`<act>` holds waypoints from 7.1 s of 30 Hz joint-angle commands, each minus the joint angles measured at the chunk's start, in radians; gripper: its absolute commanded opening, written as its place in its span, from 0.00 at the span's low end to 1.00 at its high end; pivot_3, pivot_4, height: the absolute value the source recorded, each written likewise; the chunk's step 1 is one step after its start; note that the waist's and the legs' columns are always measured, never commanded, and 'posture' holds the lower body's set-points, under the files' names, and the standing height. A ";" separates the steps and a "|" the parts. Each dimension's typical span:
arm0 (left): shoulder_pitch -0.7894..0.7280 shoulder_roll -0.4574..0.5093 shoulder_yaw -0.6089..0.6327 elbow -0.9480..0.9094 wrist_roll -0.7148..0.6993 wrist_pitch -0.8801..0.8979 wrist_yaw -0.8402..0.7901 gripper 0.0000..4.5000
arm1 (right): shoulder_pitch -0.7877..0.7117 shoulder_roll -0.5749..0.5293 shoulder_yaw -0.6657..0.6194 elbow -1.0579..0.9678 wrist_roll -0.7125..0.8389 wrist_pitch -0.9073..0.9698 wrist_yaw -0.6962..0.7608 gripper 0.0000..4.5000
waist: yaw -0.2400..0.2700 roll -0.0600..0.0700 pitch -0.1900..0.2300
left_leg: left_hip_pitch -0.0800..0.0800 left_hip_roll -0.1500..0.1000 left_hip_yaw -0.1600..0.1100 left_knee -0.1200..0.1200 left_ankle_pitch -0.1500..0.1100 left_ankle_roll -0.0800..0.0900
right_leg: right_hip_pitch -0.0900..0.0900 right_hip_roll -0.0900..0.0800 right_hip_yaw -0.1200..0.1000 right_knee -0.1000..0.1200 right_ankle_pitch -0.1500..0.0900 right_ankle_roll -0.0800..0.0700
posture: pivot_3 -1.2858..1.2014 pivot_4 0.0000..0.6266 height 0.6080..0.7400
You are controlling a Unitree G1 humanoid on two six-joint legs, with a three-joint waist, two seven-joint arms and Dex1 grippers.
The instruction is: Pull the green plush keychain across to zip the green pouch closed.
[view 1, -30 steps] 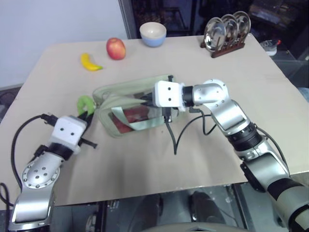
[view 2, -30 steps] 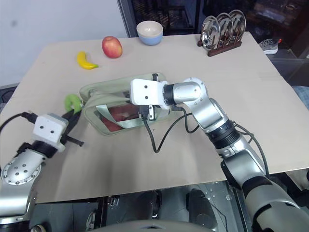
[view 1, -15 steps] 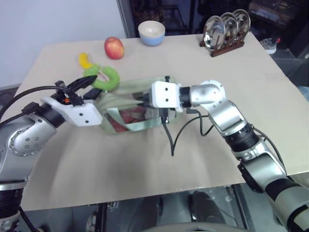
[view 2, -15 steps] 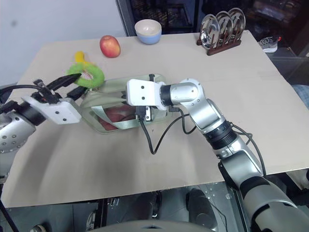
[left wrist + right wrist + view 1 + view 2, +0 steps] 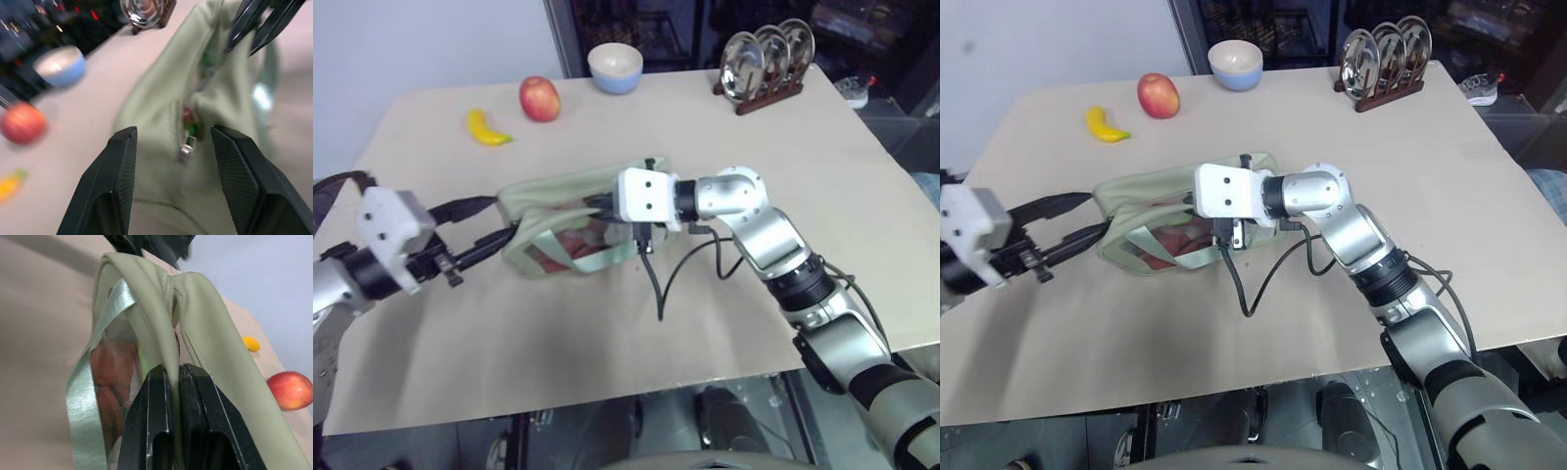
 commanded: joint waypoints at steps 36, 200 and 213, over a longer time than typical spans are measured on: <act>-0.081 -0.295 -0.213 0.019 0.329 -0.164 0.189 0.00 | -0.106 0.022 -0.188 -0.185 0.344 0.462 0.011 0.57 | 0.027 0.000 0.000 | 0.001 0.001 -0.003 0.001 0.002 -0.003 | 0.003 0.000 -0.005 0.001 0.002 -0.003 | 0.52 0.24 1.00; -0.226 -0.362 -0.276 0.219 0.466 -0.126 0.427 0.00 | 0.427 -0.013 -0.355 0.032 0.222 0.370 -0.657 0.02 | 0.012 0.008 -0.001 | 0.013 0.003 0.005 0.001 0.000 0.000 | 0.007 0.002 -0.001 0.012 0.002 -0.003 | 0.52 0.24 1.00; -0.238 -0.379 -0.266 0.230 0.471 -0.150 0.453 0.00 | 0.473 -0.167 -0.111 0.062 -0.034 0.140 -0.555 0.02 | 0.010 0.006 -0.002 | 0.017 0.004 0.007 0.001 0.000 0.000 | 0.011 0.003 0.000 0.011 0.002 -0.003 | 0.52 0.24 1.00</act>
